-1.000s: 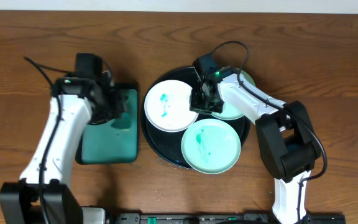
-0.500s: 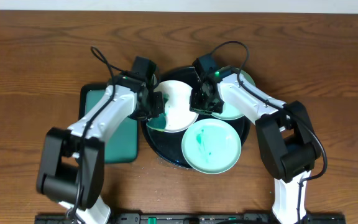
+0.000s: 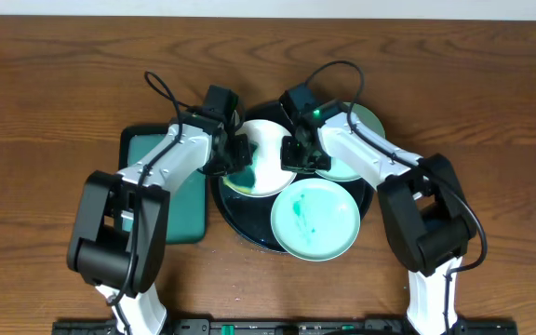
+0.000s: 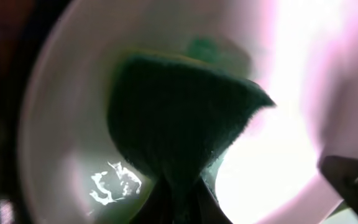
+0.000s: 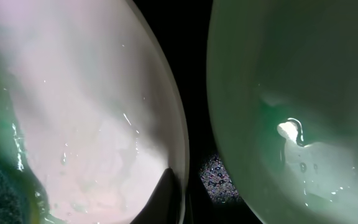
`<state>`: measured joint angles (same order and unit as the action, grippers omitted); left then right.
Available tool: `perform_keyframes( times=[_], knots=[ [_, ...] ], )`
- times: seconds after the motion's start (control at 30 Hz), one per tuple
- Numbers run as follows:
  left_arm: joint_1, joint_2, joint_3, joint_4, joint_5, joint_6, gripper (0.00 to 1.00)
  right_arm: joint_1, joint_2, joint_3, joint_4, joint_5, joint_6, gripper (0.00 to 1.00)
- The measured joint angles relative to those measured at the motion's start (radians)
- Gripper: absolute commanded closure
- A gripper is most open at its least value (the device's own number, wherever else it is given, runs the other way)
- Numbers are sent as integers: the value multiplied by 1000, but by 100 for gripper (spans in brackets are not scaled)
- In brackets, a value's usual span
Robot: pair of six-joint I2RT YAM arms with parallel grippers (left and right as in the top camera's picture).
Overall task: Clean dirty plates on tray and stack at the side
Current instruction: 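Scrub the white plate with the sponge while the right gripper holds the plates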
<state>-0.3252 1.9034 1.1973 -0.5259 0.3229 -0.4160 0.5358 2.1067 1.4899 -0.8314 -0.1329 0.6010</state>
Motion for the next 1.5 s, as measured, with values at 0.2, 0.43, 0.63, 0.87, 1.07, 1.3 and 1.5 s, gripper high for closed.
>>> perform_keyframes(
  times=[0.2,0.43,0.63,0.87,1.07,1.3,1.5],
  knots=[
    [-53,10,0,70,31,-19,93,6,0,1,0,14,0,99],
    [-111,24,1,149,61,-38,93,10,0,2,-5,23,0,99],
    [-117,36,6,153,6,-58,93,10,0,3,-11,19,1,99],
    [-143,43,48,64,-195,-60,93,10,0,3,-10,-3,1,99],
    [-135,43,60,1,-323,-63,93,21,1,3,3,-55,2,99],
    [-105,43,71,-77,-370,-91,93,35,5,3,11,-100,2,99],
    [-87,43,80,-159,-432,-150,93,34,6,3,11,-119,19,99]
  ],
)
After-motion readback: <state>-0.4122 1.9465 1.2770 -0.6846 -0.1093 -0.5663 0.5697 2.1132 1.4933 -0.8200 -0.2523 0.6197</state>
